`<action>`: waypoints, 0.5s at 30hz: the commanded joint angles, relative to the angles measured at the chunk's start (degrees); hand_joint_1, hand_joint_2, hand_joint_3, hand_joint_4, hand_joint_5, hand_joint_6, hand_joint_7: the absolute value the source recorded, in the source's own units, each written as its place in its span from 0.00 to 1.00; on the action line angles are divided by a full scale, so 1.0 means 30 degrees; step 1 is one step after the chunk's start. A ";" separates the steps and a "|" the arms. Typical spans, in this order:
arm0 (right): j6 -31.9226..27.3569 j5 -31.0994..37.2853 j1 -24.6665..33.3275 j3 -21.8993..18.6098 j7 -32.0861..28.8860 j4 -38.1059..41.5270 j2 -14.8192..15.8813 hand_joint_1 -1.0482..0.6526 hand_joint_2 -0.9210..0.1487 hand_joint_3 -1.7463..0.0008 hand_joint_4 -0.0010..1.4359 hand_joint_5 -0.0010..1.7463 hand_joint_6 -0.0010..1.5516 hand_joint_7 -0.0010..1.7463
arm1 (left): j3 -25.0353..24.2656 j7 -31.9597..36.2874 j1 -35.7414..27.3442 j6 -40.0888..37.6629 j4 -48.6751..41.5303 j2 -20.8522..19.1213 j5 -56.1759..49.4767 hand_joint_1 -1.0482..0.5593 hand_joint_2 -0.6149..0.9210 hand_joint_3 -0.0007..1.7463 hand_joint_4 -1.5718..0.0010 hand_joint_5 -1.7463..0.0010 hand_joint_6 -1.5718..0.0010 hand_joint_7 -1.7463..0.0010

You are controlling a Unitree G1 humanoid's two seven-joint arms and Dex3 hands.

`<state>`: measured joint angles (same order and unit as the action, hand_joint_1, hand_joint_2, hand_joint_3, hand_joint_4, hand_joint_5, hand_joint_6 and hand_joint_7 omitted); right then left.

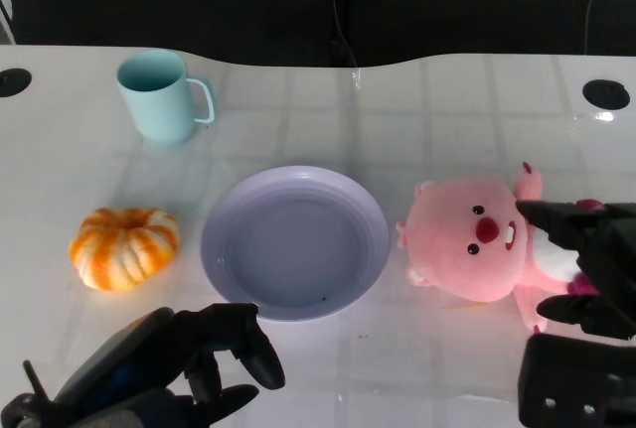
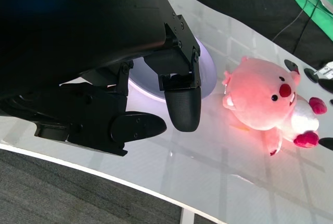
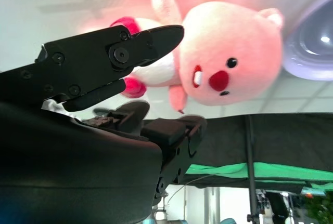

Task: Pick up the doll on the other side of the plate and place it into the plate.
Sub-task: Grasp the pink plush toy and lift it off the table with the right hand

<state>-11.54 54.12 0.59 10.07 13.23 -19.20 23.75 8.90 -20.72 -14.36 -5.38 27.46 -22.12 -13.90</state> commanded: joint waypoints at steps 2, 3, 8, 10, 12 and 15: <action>-0.1207 0.1714 -0.0933 0.0513 0.1328 0.0060 0.0233 0.22 0.00 0.99 0.14 0.08 0.13 0.00 | -0.0062 0.0131 -0.0054 0.0315 0.0027 -0.0205 -0.0293 0.56 1.00 0.27 0.60 0.12 0.61 0.32; -0.1462 0.2060 -0.1240 0.0687 0.1666 0.0332 0.0205 0.21 0.00 0.99 0.13 0.08 0.12 0.00 | -0.0078 0.0097 -0.0091 0.0223 0.0107 -0.0194 -0.0275 0.56 1.00 0.27 0.60 0.12 0.61 0.33; -0.2372 0.2990 -0.2426 0.1300 0.2428 0.1576 -0.0053 0.21 0.00 0.99 0.12 0.08 0.13 0.01 | -0.0143 0.0020 -0.0272 -0.0155 0.0480 -0.0171 -0.0257 0.56 1.00 0.26 0.60 0.13 0.60 0.34; -0.2744 0.3411 -0.3000 0.1638 0.2554 0.2317 -0.0167 0.20 0.00 0.99 0.12 0.08 0.14 0.01 | -0.0178 -0.0031 -0.0302 -0.0263 0.0525 -0.0191 -0.0190 0.56 1.00 0.27 0.61 0.13 0.60 0.34; -0.3148 0.3789 -0.3549 0.1973 0.2413 0.3275 -0.0404 0.19 0.00 0.99 0.13 0.09 0.15 0.01 | -0.0206 -0.0022 -0.0325 -0.0127 0.0467 -0.0215 -0.0121 0.56 1.00 0.27 0.61 0.13 0.60 0.34; -0.3795 0.4183 -0.4324 0.2411 0.2213 0.4713 -0.0805 0.19 0.00 0.99 0.13 0.10 0.17 0.02 | -0.0243 -0.0041 -0.0346 -0.0128 0.0539 -0.0266 -0.0120 0.56 1.00 0.27 0.61 0.11 0.60 0.33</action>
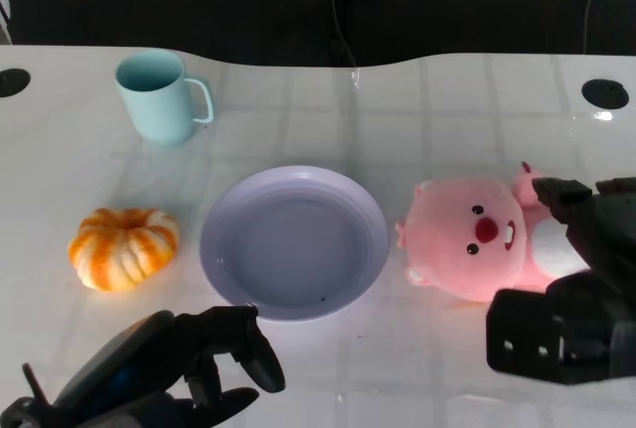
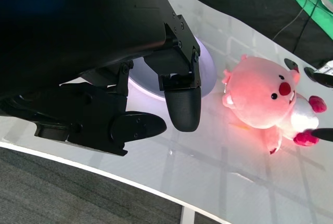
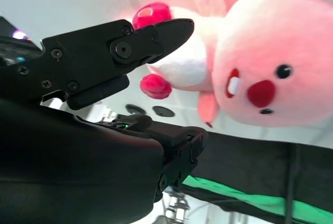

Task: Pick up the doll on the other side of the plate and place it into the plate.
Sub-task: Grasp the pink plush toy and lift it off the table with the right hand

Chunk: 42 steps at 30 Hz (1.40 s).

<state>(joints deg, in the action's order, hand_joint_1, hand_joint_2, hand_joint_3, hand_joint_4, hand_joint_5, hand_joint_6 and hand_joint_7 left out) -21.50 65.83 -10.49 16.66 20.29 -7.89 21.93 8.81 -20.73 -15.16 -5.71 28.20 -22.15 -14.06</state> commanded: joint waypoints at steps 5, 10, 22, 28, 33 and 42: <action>-0.0980 0.0098 -0.1474 0.0645 -0.0819 0.2977 -0.0667 0.23 0.01 1.00 0.12 0.11 0.17 0.01 | -0.0288 -0.0126 -0.0155 -0.0155 0.0462 -0.0355 -0.0090 0.56 1.00 0.27 0.62 0.10 0.60 0.32; -0.0986 -0.0569 -0.1801 0.0759 -0.1759 0.4159 -0.0937 0.30 0.09 1.00 0.09 0.14 0.17 0.01 | -0.0274 -0.0110 -0.0152 -0.0099 0.0429 -0.0367 -0.0107 0.56 1.00 0.27 0.62 0.11 0.60 0.32; -0.1294 -0.1742 -0.2594 0.1329 -0.3064 0.6413 -0.1758 0.32 0.12 1.00 0.10 0.17 0.19 0.01 | -0.0184 -0.0088 -0.0225 -0.0390 0.0720 -0.0366 -0.0260 0.56 1.00 0.27 0.61 0.10 0.61 0.32; -0.1394 -0.2284 -0.3122 0.1918 -0.3325 0.7539 -0.1995 0.31 0.11 1.00 0.11 0.18 0.19 0.01 | -0.0136 -0.0007 -0.0267 -0.0355 0.0754 -0.0290 -0.0227 0.56 1.00 0.27 0.61 0.10 0.60 0.33; -0.1400 -0.2667 -0.3735 0.2355 -0.3529 0.8897 -0.2268 0.30 0.10 1.00 0.14 0.17 0.20 0.01 | -0.0095 -0.0024 -0.0241 -0.0476 0.0853 -0.0281 -0.0386 0.56 1.00 0.27 0.61 0.09 0.60 0.33; -0.0789 -0.4983 -0.6233 0.2551 -0.4240 1.4946 -0.3137 0.28 0.05 1.00 0.22 0.11 0.25 0.01 | 0.0173 0.0073 -0.0117 -0.0555 0.0815 -0.0236 -0.0969 0.56 1.00 0.26 0.61 0.13 0.59 0.34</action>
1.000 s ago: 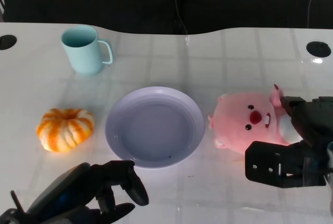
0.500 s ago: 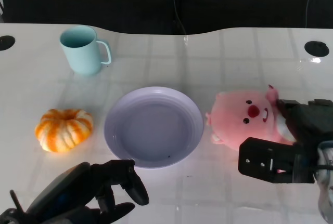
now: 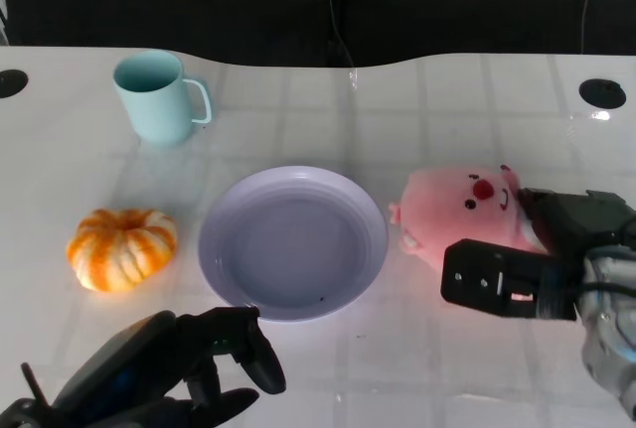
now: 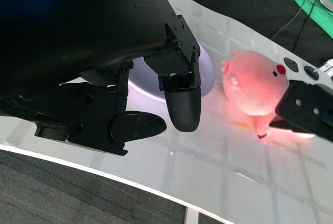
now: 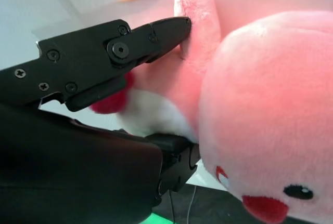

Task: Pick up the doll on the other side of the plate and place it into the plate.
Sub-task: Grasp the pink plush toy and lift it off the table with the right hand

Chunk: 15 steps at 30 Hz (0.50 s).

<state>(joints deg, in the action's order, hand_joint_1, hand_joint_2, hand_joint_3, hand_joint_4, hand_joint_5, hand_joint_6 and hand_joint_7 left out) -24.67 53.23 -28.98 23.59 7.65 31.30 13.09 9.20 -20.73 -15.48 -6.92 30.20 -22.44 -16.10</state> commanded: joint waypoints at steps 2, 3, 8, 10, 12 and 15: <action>0.0696 -0.1009 -0.0550 0.0445 -0.0497 0.3173 -0.0252 0.28 0.04 1.00 0.25 0.09 0.27 0.01 | 0.0049 0.0079 -0.0043 -0.0154 0.0179 -0.0105 -0.0336 0.56 1.00 0.26 0.61 0.14 0.59 0.34; 0.0891 -0.1095 -0.0807 0.0560 -0.0767 0.3802 -0.0289 0.28 0.04 1.00 0.25 0.08 0.28 0.01 | 0.0049 0.0097 -0.0034 -0.0080 0.0137 -0.0088 -0.0342 0.56 1.00 0.26 0.61 0.14 0.59 0.34; 0.2355 -0.1727 -0.1542 0.0814 -0.2832 0.5928 -0.0246 0.33 0.02 1.00 0.35 0.06 0.37 0.02 | 0.0106 0.0150 -0.0177 -0.0045 0.0285 -0.0024 -0.0460 0.56 1.00 0.26 0.61 0.16 0.59 0.36; 0.3588 -0.2297 -0.1552 0.0522 -0.4585 0.6476 -0.0131 0.41 0.02 1.00 0.49 0.07 0.47 0.03 | 0.0154 0.0153 -0.0205 -0.0113 0.0365 0.0032 -0.0564 0.56 1.00 0.26 0.60 0.17 0.59 0.37; 0.4875 -0.2666 -0.1648 0.0459 -0.5951 0.6961 0.0154 0.47 0.03 1.00 0.66 0.09 0.61 0.05 | 0.0174 0.0141 -0.0195 -0.0098 0.0359 0.0080 -0.0596 0.56 1.00 0.27 0.60 0.18 0.59 0.37; 0.6548 -0.2943 -0.1669 0.0564 -0.7677 0.7280 0.0734 0.46 0.02 0.99 0.75 0.29 0.76 0.02 | 0.0143 0.0196 -0.0277 0.0129 0.0331 0.0078 -0.0663 0.56 1.00 0.27 0.59 0.19 0.58 0.38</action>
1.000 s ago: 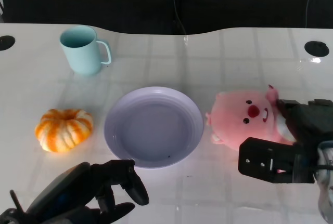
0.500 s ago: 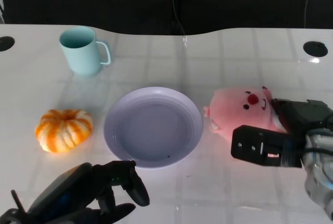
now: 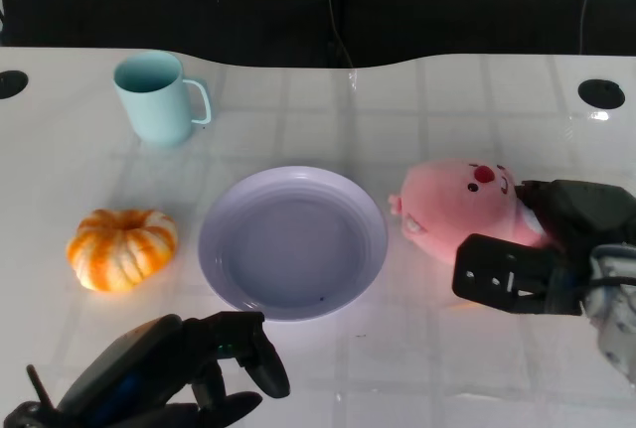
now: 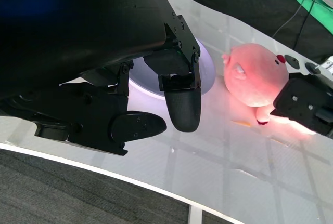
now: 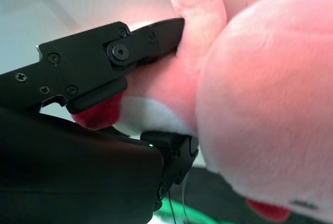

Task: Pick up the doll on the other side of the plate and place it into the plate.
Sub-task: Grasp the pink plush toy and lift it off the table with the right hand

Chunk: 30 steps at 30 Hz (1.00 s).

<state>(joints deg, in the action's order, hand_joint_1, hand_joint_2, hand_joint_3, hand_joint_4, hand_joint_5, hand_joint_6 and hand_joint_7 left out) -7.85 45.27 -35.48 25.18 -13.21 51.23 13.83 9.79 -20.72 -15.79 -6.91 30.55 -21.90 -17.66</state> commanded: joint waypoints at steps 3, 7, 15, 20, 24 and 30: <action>0.1322 -0.0177 0.0393 0.0351 -0.1705 0.1001 0.0679 0.44 0.00 0.92 0.60 0.61 0.80 0.01 | -0.0196 0.0133 -0.0293 0.0222 0.0259 -0.0087 0.0053 0.57 1.00 0.27 0.59 0.19 0.58 0.37; 0.1033 -0.0670 0.0392 0.0129 -0.1907 0.1167 0.0523 0.44 0.00 0.89 0.55 0.86 0.82 0.06 | -0.0224 0.0110 -0.0396 0.0237 0.0248 -0.0123 0.0006 0.56 0.99 0.27 0.59 0.17 0.58 0.37; 0.0638 -0.1552 0.1225 -0.0652 -0.3014 -0.0817 0.0678 0.45 0.00 0.88 0.55 0.79 0.60 0.41 | -0.0457 0.0033 -0.0961 0.0527 0.0501 -0.0197 0.0176 0.56 0.98 0.28 0.59 0.14 0.59 0.36; 0.1139 -0.2089 0.1793 -0.1435 -0.3506 -0.2467 0.0844 0.48 0.18 0.65 0.60 0.99 0.52 0.82 | -0.0619 -0.0154 -0.1030 0.0125 0.0904 -0.0275 0.0198 0.56 1.00 0.26 0.59 0.15 0.58 0.39; 0.1636 -0.2470 0.1973 -0.1950 -0.3895 -0.3161 0.0820 0.46 0.35 0.45 0.59 1.00 0.49 0.90 | -0.0662 -0.0098 -0.0998 0.0289 0.0734 -0.0260 0.0303 0.57 1.00 0.25 0.59 0.15 0.58 0.39; 0.2112 -0.3188 0.2214 -0.2599 -0.4091 -0.4399 0.0532 0.48 0.49 0.28 0.62 1.00 0.51 0.94 | -0.0544 0.0010 -0.0964 0.0567 0.0458 -0.0224 0.0251 0.57 1.00 0.26 0.59 0.14 0.58 0.40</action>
<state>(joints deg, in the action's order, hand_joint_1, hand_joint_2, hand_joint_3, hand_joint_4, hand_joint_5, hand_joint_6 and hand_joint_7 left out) -2.42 36.47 -28.97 18.67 -24.56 39.53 15.24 8.54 -20.73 -18.81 -5.76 32.25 -21.96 -17.17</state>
